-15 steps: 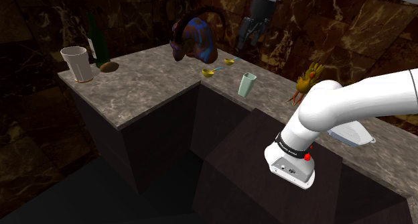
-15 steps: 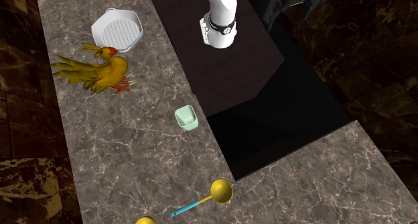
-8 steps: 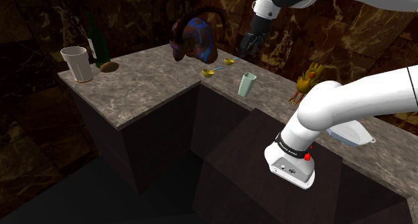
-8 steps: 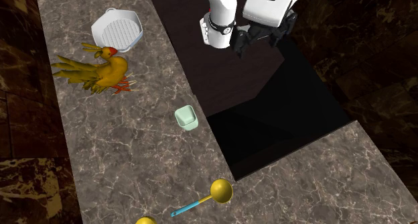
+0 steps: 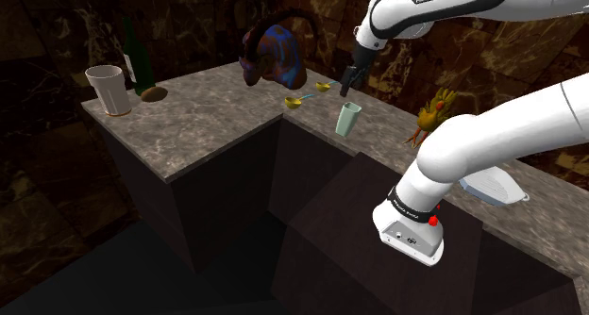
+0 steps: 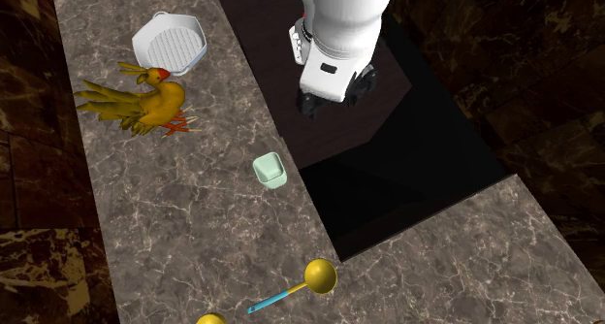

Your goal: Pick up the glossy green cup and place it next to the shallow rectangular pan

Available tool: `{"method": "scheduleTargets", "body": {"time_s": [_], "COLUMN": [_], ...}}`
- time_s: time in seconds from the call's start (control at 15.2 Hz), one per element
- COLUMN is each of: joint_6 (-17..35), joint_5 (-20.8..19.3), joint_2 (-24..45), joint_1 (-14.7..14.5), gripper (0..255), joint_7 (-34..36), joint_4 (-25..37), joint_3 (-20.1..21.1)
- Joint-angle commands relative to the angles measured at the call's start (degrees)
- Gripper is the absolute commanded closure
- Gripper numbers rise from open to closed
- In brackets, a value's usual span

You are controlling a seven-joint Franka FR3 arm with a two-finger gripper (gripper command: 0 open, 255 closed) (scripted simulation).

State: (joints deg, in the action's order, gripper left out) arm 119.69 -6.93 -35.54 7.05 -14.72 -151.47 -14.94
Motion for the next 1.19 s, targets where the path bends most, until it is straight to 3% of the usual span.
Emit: {"method": "scheduleTargets", "body": {"time_s": [0.0,0.46,0.79,1.12], "joint_6": [3.2,14.73,21.77,25.81], "joint_5": [-0.92,-0.39,5.65,9.82], "joint_2": [3.23,16.93,28.8,33.58], "joint_1": [0.63,0.75,-0.58,-1.13], "gripper": [0,0,0,0], "joint_7": [-2.86,-12.92,-22.98,-26.59], "joint_4": [0.25,2.53,6.64,6.68], "joint_3": [-2.48,-10.72,-16.26,-16.88]}}
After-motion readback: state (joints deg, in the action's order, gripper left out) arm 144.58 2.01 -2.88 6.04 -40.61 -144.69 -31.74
